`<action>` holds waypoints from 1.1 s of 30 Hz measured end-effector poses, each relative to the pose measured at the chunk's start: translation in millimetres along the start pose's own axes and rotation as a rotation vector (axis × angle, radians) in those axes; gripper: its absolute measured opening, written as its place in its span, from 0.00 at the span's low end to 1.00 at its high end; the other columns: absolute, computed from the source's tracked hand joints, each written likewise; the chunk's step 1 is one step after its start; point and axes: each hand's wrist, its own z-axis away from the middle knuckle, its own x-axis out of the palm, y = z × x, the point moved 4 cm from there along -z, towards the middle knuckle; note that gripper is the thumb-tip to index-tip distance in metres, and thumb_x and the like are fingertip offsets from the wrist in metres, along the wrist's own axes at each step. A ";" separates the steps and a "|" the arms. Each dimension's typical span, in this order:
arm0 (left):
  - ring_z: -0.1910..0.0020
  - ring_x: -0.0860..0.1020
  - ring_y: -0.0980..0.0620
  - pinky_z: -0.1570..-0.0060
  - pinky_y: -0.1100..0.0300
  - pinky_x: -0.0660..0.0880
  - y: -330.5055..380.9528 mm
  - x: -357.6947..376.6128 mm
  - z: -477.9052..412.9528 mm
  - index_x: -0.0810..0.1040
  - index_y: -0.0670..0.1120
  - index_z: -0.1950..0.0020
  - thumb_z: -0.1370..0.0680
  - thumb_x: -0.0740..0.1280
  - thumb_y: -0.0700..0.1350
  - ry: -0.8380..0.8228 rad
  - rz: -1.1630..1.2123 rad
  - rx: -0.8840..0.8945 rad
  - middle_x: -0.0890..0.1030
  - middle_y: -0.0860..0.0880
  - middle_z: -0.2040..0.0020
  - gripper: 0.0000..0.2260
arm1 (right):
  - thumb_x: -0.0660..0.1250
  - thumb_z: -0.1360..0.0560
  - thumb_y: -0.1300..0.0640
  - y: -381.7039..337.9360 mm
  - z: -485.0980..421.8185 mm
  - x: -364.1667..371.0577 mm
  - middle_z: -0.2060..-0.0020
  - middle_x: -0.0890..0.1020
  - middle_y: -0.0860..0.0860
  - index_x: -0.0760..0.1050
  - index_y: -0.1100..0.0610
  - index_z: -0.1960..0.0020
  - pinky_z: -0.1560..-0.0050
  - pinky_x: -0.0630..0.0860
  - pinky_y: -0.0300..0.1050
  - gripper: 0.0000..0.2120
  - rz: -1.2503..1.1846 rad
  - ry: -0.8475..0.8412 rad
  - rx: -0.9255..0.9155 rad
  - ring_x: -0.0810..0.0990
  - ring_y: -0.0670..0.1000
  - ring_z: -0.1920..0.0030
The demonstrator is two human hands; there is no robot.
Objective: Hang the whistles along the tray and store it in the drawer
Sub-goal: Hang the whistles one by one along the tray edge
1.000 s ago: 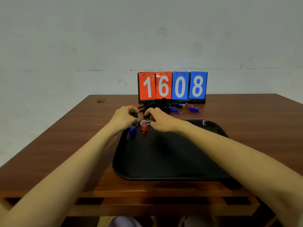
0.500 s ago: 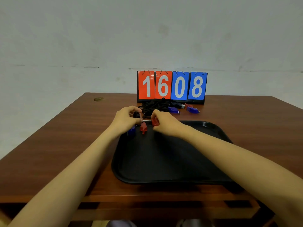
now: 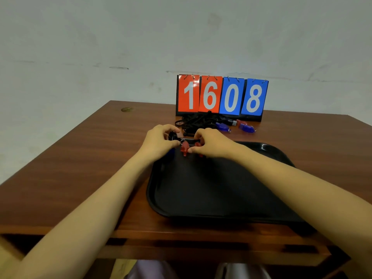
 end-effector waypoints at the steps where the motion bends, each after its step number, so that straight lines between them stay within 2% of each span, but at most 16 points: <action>1: 0.50 0.73 0.52 0.50 0.60 0.68 0.3 0.5 1.1 0.78 0.51 0.43 0.28 0.72 0.43 -0.005 -0.003 0.007 0.76 0.49 0.45 0.14 | 0.69 0.26 0.47 -0.2 1.3 -0.8 0.45 0.76 0.52 0.71 0.56 0.37 0.48 0.78 0.44 0.21 -0.004 -0.014 -0.009 0.77 0.49 0.50; 5: 0.48 0.73 0.52 0.46 0.59 0.70 3.5 2.9 4.5 0.78 0.51 0.44 0.28 0.72 0.42 -0.021 -0.023 0.037 0.75 0.48 0.44 0.13 | 0.68 0.25 0.53 0.1 7.6 -2.0 0.46 0.77 0.54 0.75 0.57 0.41 0.48 0.79 0.47 0.14 -0.007 0.011 -0.036 0.79 0.51 0.50; 12: 0.47 0.73 0.51 0.48 0.61 0.68 6.9 4.0 7.6 0.78 0.51 0.42 0.27 0.71 0.43 -0.013 -0.029 0.049 0.75 0.48 0.43 0.14 | 0.67 0.25 0.49 -5.3 2.2 5.3 0.49 0.76 0.54 0.73 0.56 0.46 0.50 0.76 0.46 0.13 0.037 0.084 -0.017 0.77 0.52 0.52; 17: 0.48 0.72 0.54 0.50 0.62 0.67 6.3 4.9 8.3 0.77 0.51 0.41 0.27 0.71 0.43 -0.017 -0.005 0.026 0.75 0.48 0.42 0.15 | 0.63 0.23 0.47 -10.7 1.2 7.7 0.46 0.72 0.53 0.72 0.55 0.41 0.49 0.77 0.48 0.15 0.110 0.091 -0.013 0.76 0.52 0.50; 20: 0.49 0.73 0.53 0.50 0.61 0.68 5.5 2.8 7.4 0.77 0.50 0.42 0.27 0.71 0.41 0.000 0.006 0.015 0.75 0.47 0.42 0.15 | 0.61 0.22 0.51 -15.4 1.5 6.6 0.41 0.71 0.54 0.70 0.54 0.35 0.44 0.76 0.50 0.16 0.142 0.126 -0.064 0.74 0.53 0.43; 24: 0.49 0.72 0.54 0.50 0.62 0.68 5.6 -0.7 7.2 0.77 0.50 0.42 0.27 0.70 0.42 0.030 0.009 0.008 0.75 0.49 0.42 0.14 | 0.61 0.21 0.54 -23.4 2.1 10.4 0.35 0.72 0.52 0.70 0.51 0.31 0.38 0.73 0.50 0.18 0.111 0.022 -0.176 0.72 0.52 0.37; 26: 0.50 0.72 0.54 0.51 0.62 0.67 5.4 -0.6 7.9 0.77 0.51 0.42 0.27 0.70 0.42 0.031 0.000 0.008 0.75 0.49 0.42 0.14 | 0.61 0.21 0.56 -24.6 4.0 14.0 0.35 0.73 0.52 0.71 0.51 0.31 0.37 0.72 0.50 0.18 0.132 -0.021 -0.205 0.73 0.52 0.37; 30: 0.50 0.73 0.53 0.51 0.62 0.66 7.5 5.8 10.9 0.77 0.51 0.42 0.27 0.71 0.42 0.005 -0.029 0.009 0.75 0.48 0.43 0.14 | 0.60 0.21 0.58 -13.8 9.8 11.1 0.40 0.75 0.53 0.72 0.54 0.34 0.40 0.74 0.51 0.16 0.140 0.011 -0.188 0.75 0.53 0.41; 33: 0.52 0.74 0.53 0.52 0.62 0.68 11.6 11.3 10.6 0.77 0.51 0.42 0.27 0.72 0.42 -0.027 -0.020 -0.009 0.77 0.48 0.45 0.15 | 0.61 0.21 0.59 2.6 17.9 4.1 0.39 0.75 0.53 0.71 0.54 0.34 0.40 0.74 0.48 0.16 0.136 0.004 -0.167 0.75 0.53 0.41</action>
